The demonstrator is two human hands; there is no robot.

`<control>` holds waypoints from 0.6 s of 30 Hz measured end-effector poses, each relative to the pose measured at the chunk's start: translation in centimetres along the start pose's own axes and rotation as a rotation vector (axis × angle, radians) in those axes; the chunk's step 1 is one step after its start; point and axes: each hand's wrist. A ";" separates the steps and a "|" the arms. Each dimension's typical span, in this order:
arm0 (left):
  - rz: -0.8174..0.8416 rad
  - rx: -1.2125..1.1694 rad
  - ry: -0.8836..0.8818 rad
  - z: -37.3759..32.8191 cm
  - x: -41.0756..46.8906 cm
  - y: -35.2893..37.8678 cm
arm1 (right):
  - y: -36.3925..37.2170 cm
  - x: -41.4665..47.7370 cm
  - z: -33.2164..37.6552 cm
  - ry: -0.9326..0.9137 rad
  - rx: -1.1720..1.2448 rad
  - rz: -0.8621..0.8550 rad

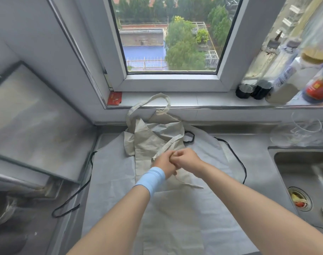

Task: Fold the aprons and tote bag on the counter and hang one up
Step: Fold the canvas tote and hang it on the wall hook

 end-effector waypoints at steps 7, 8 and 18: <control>-0.265 0.088 -0.042 3.0 1.1 -9.2 | 1.6 4.7 2.2 -0.346 -0.810 -0.223; -0.302 0.089 -0.040 3.5 1.2 -10.4 | 1.7 5.0 2.1 -0.353 -0.961 -0.161; -0.300 -0.455 0.003 2.5 1.9 -13.3 | 0.9 6.1 -0.1 -0.476 -1.253 -0.217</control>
Point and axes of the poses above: each hand's wrist, its own x-axis towards the middle knuckle, its own y-axis out of the palm, z = x × y, and after that the axes turned 1 degree about y, right-handed
